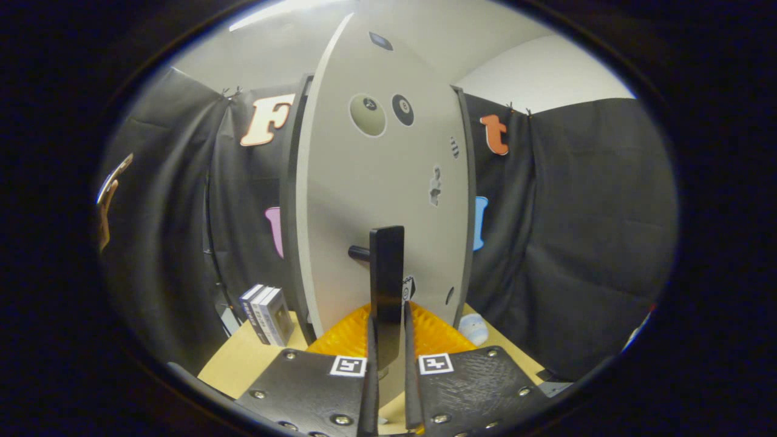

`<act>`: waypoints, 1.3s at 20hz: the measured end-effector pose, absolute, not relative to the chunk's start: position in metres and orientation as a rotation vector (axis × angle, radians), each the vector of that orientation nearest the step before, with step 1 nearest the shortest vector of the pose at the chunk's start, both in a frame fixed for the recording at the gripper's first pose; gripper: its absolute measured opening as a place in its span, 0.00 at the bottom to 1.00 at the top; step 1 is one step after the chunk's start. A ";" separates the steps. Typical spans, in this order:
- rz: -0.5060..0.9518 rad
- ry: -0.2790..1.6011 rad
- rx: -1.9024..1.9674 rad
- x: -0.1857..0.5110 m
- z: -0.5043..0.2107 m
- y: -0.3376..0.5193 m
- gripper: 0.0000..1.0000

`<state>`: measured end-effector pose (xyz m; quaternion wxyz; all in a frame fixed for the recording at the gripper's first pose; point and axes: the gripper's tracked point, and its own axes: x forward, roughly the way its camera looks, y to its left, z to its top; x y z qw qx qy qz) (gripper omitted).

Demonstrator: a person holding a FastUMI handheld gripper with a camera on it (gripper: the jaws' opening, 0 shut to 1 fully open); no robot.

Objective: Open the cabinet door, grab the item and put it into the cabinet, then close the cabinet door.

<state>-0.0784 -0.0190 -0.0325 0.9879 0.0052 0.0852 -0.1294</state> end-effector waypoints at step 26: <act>-0.619 0.161 0.001 -0.154 -0.023 -0.102 0.17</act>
